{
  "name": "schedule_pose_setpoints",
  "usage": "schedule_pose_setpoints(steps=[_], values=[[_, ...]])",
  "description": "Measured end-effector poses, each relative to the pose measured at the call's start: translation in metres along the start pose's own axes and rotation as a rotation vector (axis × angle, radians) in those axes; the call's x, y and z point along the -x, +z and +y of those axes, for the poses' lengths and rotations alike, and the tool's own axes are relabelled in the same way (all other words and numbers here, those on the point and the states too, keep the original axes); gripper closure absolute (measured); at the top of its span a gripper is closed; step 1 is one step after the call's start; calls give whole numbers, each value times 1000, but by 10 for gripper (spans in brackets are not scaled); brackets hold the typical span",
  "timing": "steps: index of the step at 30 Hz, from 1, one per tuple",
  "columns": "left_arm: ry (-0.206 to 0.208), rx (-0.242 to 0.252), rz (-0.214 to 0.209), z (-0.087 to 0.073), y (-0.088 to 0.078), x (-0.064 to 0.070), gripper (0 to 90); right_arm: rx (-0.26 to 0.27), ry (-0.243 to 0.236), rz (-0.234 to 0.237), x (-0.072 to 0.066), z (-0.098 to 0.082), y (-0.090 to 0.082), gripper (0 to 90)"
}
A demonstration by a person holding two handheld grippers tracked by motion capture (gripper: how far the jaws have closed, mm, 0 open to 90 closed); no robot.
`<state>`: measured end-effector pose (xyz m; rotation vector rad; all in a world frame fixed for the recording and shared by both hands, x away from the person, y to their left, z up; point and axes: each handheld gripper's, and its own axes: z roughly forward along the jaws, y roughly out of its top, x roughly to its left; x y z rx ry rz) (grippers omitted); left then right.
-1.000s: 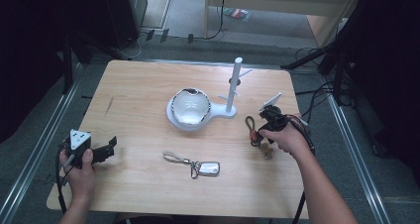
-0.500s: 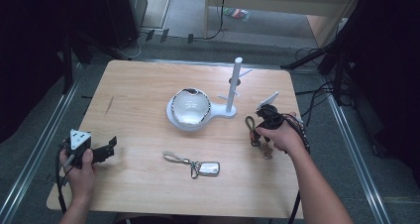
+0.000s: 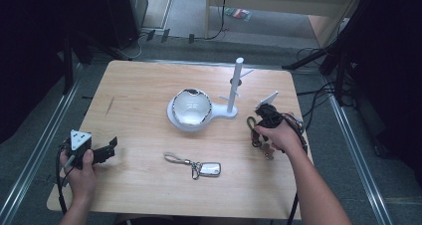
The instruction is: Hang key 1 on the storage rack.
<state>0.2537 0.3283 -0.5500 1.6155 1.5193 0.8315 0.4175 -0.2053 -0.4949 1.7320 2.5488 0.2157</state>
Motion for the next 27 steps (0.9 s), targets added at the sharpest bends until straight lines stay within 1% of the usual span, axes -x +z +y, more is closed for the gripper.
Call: schedule_pose_setpoints(steps=[4, 5, 11, 13, 14, 17, 20, 22, 24, 27], values=[[-1, 1, 0, 0, 0, 0, 75, -6, 2, 12, -1, 1, 1, 522], [1, 0, 0, 0, 0, 0, 76, -9, 9, 22, -1, 3, 2, 548], [0, 0, 0, 0, 0, 0, 75, -14, 24, 52, -1, 4, 4, 596], [0, 2, 0, 0, 0, 0, 75, -22, 39, 66, -1, 5, 6, 607], [0, 1, -1, 0, 0, 0, 75, -26, 38, 69, -1, 5, 8, 620], [-1, 1, -1, 0, 0, 0, 75, -22, 34, 48, -3, 6, 9, 692], [0, 1, -1, 0, 0, 0, 75, -18, 32, 40, -4, 6, 9, 706], [-1, 2, 0, 0, 0, 0, 75, -15, 40, 34, -5, 6, 9, 725], [-1, 2, -1, 0, 0, 0, 75, 2, 40, 29, -6, 5, 7, 753], [0, 2, -1, 0, 0, 0, 75, 26, 22, -2, -7, 3, 5, 776]])
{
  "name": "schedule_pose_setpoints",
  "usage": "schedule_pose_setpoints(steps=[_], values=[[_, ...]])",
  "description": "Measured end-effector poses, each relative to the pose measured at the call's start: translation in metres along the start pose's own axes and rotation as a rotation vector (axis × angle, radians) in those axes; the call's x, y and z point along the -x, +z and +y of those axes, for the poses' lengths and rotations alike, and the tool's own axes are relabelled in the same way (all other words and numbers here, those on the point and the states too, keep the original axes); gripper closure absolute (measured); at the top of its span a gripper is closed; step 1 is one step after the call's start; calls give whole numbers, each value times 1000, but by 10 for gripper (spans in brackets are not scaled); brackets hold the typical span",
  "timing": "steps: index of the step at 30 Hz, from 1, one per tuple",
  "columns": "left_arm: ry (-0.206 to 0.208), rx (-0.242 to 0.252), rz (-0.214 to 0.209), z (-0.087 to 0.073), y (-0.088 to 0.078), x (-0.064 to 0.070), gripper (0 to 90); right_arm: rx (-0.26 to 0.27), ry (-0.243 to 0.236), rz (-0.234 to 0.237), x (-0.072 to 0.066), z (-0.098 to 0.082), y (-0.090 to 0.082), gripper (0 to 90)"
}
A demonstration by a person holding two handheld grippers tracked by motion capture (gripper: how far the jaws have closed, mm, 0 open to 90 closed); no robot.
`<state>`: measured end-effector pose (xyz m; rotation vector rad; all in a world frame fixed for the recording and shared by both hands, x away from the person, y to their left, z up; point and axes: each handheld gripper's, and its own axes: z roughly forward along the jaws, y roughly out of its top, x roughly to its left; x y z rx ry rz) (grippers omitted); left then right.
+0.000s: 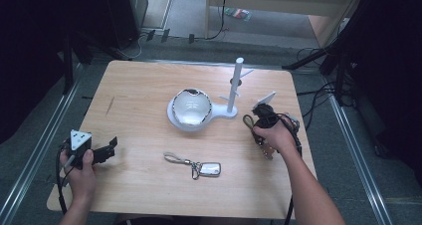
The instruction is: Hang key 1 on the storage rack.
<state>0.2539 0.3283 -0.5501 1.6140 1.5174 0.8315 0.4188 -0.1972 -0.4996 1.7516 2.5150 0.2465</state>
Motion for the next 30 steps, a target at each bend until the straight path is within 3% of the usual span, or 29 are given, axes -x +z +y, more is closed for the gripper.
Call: schedule_pose_setpoints(steps=[5, 24, 30], values=[[0, 1, 0, 0, 0, 0, 75, 16, -24, -37, -2, -3, -3, 802], [3, -3, 1, 0, 0, 0, 76, 198, 30, -92, 2, -7, -25, 812], [3, -2, 1, 0, 0, 0, 76, 293, 40, -110, 0, -5, -38, 812]])
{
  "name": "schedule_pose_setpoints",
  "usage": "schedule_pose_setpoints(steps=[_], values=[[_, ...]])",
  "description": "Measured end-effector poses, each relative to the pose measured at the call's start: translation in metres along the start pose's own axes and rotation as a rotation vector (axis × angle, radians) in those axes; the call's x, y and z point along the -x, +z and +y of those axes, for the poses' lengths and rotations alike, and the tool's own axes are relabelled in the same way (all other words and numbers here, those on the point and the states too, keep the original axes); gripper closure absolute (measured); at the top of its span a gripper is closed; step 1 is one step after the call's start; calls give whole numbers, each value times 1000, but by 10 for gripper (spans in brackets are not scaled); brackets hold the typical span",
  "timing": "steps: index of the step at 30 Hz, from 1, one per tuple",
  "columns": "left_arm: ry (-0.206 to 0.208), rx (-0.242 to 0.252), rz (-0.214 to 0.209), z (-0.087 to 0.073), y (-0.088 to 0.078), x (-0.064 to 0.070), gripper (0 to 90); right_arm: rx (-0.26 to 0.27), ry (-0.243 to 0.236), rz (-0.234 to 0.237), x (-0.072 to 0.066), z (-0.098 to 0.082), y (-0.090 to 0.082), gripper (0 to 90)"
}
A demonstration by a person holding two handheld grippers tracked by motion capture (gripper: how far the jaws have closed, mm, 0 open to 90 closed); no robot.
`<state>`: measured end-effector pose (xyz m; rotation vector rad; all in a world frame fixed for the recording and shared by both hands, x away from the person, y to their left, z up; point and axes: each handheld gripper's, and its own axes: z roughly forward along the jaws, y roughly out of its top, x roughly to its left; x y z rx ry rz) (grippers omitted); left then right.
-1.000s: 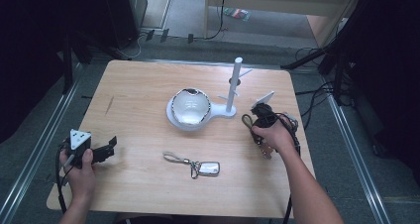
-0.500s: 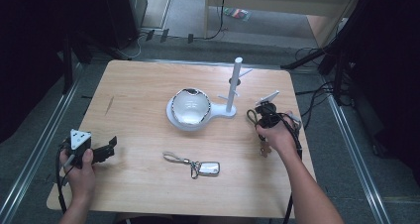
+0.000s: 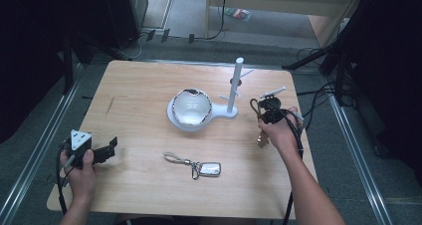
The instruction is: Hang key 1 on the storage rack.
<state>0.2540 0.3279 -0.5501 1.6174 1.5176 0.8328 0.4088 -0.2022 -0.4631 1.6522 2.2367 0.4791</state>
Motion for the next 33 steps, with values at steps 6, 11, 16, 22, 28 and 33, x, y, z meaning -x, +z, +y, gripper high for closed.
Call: schedule_pose_setpoints(steps=[6, 11, 16, 22, 28, 33], values=[[0, 1, 0, 0, 0, 0, 76, 82, 16, -13, -1, 4, -10, 812], [-1, 0, -1, 0, 0, 0, 76, 141, 34, -25, -1, 9, -19, 812], [-1, 0, -1, 0, 0, 0, 76, 195, 44, -47, -3, 11, -25, 812], [-1, 0, -1, 0, 0, 0, 75, 280, 52, -80, -5, 14, -33, 812], [0, 0, 0, 0, 0, 0, 76, 340, 53, -102, -6, 15, -41, 812], [-1, 0, 0, 0, 0, 0, 76, 373, 54, -105, -9, 17, -47, 812]])
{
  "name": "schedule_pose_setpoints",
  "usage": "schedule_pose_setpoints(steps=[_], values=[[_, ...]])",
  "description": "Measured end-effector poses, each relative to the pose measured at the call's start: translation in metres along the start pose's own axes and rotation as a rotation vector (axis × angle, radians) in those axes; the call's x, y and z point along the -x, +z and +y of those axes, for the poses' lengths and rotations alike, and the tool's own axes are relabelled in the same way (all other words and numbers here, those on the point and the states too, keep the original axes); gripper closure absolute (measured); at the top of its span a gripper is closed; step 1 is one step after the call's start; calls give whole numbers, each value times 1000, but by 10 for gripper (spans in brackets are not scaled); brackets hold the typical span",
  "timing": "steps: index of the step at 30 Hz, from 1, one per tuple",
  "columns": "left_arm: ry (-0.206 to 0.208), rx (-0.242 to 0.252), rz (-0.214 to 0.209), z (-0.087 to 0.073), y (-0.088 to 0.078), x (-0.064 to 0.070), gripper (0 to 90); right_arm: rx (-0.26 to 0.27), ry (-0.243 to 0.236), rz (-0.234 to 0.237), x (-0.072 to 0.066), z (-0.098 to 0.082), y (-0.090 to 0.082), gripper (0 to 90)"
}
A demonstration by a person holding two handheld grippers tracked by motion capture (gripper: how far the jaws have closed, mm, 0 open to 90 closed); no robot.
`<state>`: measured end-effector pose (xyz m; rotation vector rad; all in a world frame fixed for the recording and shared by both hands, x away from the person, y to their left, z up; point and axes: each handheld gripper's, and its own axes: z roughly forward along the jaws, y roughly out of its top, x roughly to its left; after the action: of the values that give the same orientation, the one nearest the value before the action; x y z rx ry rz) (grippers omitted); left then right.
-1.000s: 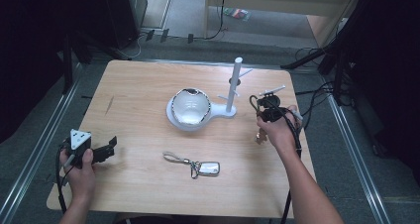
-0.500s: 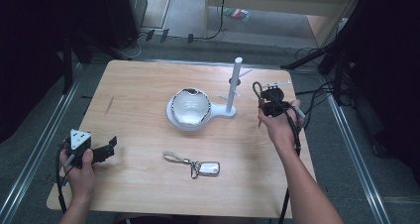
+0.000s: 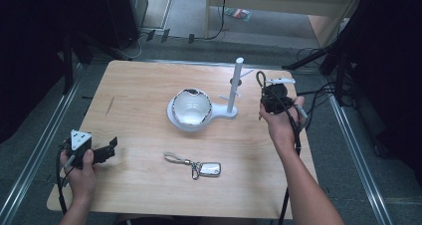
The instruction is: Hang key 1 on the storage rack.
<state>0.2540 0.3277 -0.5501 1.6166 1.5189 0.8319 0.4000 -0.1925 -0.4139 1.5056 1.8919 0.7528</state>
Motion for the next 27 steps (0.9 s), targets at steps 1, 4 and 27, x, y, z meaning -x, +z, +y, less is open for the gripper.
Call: schedule_pose_setpoints(steps=[1, 4, 27], values=[[0, 0, 0, 0, 0, 0, 76, 0, 0, 0, 0, 0, 0, 812], [-1, 1, 0, 0, 0, 0, 75, 22, -1, 0, -2, 3, -3, 811], [0, -2, -1, 0, 0, 0, 75, 103, -50, -2, -22, 14, -22, 811]])
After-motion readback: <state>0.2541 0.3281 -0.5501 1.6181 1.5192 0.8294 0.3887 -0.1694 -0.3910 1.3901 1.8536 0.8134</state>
